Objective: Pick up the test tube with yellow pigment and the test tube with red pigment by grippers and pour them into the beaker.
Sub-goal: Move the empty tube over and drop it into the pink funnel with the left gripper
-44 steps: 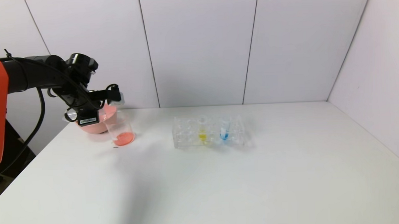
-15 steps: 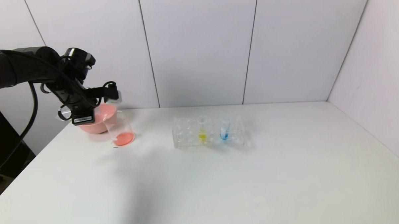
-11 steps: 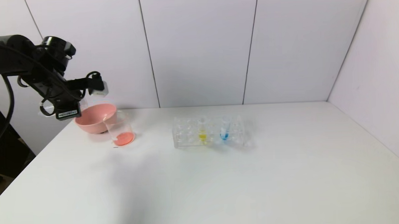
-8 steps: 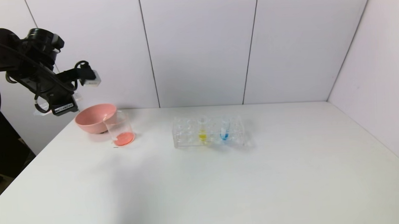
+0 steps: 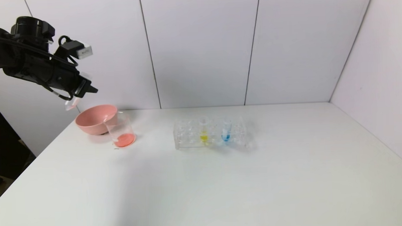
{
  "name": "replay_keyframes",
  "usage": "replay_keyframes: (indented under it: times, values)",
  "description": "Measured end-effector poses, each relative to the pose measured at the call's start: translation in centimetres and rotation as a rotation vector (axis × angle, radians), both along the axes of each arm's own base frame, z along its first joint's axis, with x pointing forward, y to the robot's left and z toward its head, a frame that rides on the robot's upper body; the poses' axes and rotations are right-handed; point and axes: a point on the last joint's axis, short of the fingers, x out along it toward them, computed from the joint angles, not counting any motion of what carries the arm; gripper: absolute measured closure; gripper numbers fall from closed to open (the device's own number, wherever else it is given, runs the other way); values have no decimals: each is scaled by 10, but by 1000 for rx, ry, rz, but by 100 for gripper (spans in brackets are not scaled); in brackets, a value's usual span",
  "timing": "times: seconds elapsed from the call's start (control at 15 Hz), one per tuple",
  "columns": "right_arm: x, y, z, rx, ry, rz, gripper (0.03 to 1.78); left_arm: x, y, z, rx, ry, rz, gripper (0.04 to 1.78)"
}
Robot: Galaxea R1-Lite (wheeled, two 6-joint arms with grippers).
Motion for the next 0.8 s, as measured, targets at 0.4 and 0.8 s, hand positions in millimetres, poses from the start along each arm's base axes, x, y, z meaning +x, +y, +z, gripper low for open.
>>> replay_keyframes:
  times: [0.4,0.8]
  values:
    - [0,0,0,0,0,0,11,11,32,11,-171,-222,-12,129]
    - [0,0,0,0,0,0,11,32,46,-14,-358,-381,81,129]
